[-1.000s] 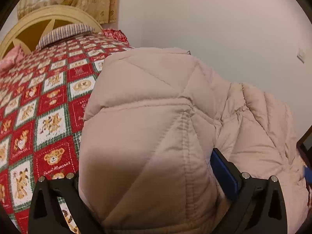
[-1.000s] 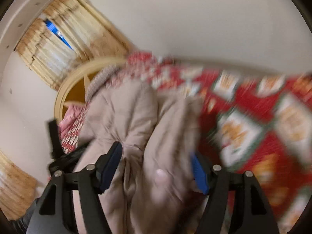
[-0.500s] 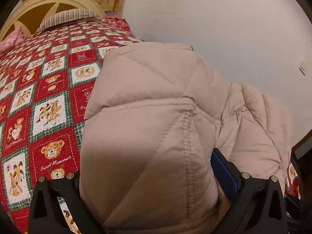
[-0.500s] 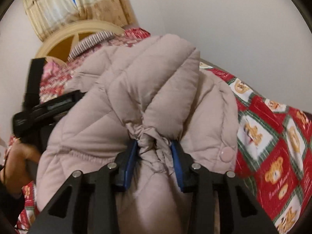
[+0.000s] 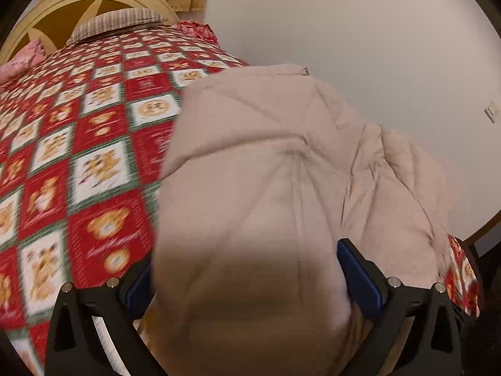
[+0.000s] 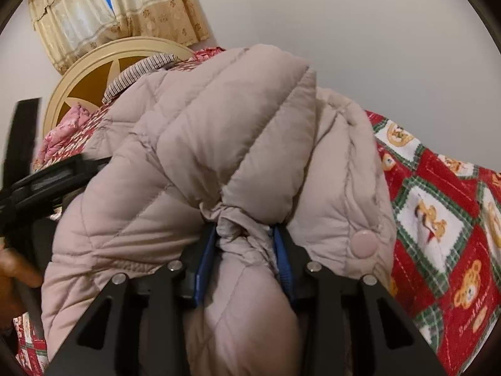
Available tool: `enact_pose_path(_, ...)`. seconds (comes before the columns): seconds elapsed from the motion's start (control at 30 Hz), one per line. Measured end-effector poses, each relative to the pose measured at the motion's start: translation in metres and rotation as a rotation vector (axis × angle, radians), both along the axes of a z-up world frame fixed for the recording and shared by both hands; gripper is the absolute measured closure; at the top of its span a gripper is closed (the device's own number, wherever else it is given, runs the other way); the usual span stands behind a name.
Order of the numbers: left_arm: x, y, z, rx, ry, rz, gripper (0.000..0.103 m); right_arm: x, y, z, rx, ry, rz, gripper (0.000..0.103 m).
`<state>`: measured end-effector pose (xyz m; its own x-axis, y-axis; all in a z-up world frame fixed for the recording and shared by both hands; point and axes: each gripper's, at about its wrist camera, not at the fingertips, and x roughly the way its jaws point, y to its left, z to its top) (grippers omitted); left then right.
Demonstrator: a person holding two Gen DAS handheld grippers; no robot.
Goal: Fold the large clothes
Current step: 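Lower the folded jacket onto the quilt and open both tools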
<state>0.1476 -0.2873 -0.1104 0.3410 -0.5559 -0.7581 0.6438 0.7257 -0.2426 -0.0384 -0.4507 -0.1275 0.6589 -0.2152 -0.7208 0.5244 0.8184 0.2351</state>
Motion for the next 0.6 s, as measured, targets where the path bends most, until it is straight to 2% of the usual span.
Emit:
enact_pose_path(0.13, -0.027, 0.029, 0.016, 0.031, -0.062, -0.007, 0.001, -0.016, 0.009, 0.013, -0.02, -0.004, -0.052, 0.053)
enact_pose_path(0.23, -0.052, 0.049, 0.029, 0.049, -0.112, -0.027, 0.001, -0.043, 0.016, 0.029, -0.001, -0.021, -0.107, 0.032)
enact_pose_path(0.3, -0.068, 0.059, 0.034, 0.06, -0.133, -0.026, 0.001, -0.065, 0.026, 0.041, 0.014, -0.069, -0.116, 0.006)
enact_pose_path(0.33, -0.077, 0.065, 0.036, 0.058, -0.139, -0.025, 0.001, -0.078, 0.033, 0.048, 0.015, -0.091, -0.113, 0.003)
enact_pose_path(0.4, -0.093, 0.073, 0.038, 0.046, -0.14, -0.036, 0.001, -0.098, 0.048, 0.058, -0.001, -0.103, -0.097, 0.001)
enact_pose_path(0.5, -0.124, 0.085, 0.041, 0.05, -0.165, -0.069, 0.001, -0.116, 0.074, 0.073, -0.041, -0.075, -0.06, 0.001)
enact_pose_path(0.6, -0.152, 0.099, 0.048, 0.042, -0.2, -0.099, 0.001, -0.135, 0.089, 0.091, -0.062, -0.101, -0.061, 0.0)
